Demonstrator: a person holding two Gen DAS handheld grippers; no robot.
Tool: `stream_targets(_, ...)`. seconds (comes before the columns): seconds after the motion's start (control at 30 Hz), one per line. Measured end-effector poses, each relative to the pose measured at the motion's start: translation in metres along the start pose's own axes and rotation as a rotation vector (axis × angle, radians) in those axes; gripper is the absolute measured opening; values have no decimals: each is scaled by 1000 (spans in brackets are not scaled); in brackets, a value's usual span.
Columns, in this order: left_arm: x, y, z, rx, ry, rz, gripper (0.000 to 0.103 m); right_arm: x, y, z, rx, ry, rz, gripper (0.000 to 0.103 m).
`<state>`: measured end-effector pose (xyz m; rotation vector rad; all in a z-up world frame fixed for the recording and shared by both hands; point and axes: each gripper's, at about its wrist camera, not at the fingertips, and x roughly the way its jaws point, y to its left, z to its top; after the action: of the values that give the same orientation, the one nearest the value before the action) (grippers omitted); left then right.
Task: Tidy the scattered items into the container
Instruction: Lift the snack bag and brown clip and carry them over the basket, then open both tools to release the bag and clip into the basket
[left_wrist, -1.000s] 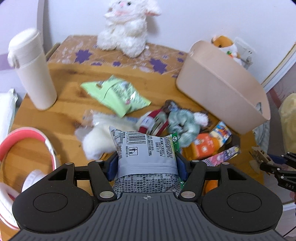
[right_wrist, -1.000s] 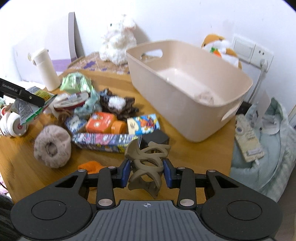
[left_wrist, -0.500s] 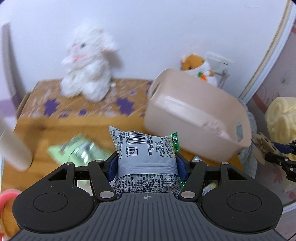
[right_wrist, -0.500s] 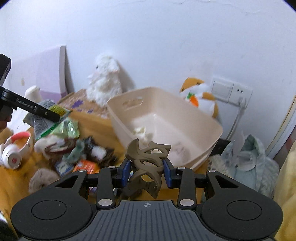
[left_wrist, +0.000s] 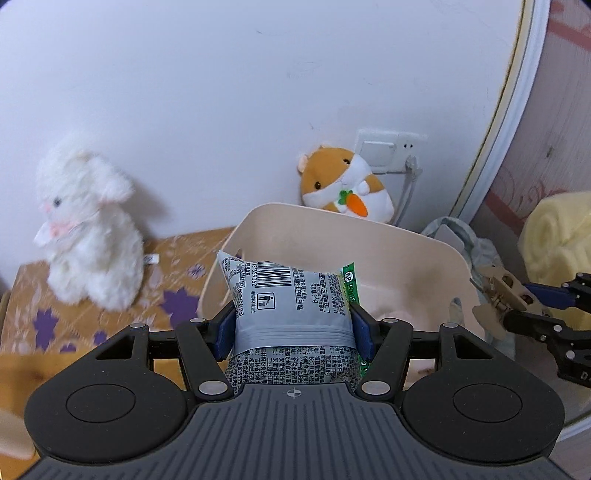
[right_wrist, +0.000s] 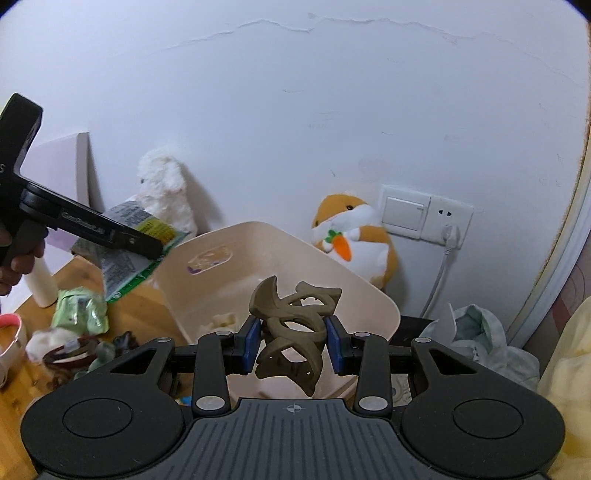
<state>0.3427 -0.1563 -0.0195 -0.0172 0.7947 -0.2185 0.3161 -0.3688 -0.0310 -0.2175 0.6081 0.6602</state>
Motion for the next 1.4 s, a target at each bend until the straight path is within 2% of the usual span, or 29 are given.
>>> stream_targets(0.3,62,-33,11,54,59,7,63,39,-15,2,32,46,14,35)
stream_targets(0.53,105,-44,3,44,186,41,64,70,-12,-2,24,80,27,35)
stream_targets(0.73,114,-44,0,31,219,50,70,92,-9,-12,25,151,25,36)
stream_targets(0.77,115,-42,0,20,230,51,72,93,-8,-14,29,157,27,39)
stream_targets(0.9,115,-34,0,-22,265,37,72,92,-10,-14,48,143,27,63)
stream_targets(0.93,114,-33,0,-25,263,37,73,91,-10,-13,47,138,24,71)
stream_targets(1.07,104,-28,0,-14,243,45,73,86,-6,-8,34,122,17,89)
stream_targets(1.13,95,-27,1,-3,220,30,73,83,-5,-5,37,123,9,103)
stream_targets(1.2,85,-26,1,13,194,25,74,78,-3,-3,53,112,23,103)
stream_targets(1.27,74,-22,0,23,175,20,79,75,0,-1,66,113,29,103)
stream_targets(1.4,57,-12,-7,36,173,21,79,66,10,3,65,107,30,103)
